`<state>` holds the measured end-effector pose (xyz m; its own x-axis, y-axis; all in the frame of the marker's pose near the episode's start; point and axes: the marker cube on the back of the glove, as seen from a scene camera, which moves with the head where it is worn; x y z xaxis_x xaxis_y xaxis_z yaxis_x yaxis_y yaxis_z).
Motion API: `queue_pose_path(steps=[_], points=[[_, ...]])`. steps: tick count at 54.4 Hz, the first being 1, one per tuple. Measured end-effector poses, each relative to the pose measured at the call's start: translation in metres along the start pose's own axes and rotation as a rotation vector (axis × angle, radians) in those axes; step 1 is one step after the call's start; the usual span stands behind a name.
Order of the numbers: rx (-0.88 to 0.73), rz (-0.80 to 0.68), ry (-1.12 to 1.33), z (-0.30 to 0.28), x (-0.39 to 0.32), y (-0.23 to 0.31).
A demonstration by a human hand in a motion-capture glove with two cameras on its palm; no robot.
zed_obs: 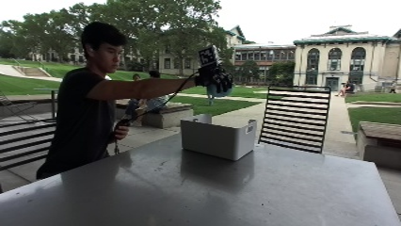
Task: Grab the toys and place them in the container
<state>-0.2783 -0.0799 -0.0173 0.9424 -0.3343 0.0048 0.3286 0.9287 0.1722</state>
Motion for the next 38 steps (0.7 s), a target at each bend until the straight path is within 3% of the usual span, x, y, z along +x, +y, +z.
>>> queue_pose_path(steps=[3, 10, 20, 27, 32, 38], points=[[-0.005, -0.104, -0.094, 0.003, -0.01, 0.005], [-0.119, 0.079, 0.005, 0.027, -0.001, 0.0], [-0.119, -0.092, -0.118, 0.025, -0.007, 0.009], [-0.12, 0.029, -0.046, 0.023, 0.003, 0.007], [-0.108, -0.115, -0.127, 0.015, -0.002, 0.015], [-0.088, -0.09, -0.113, 0.009, -0.001, 0.021]])
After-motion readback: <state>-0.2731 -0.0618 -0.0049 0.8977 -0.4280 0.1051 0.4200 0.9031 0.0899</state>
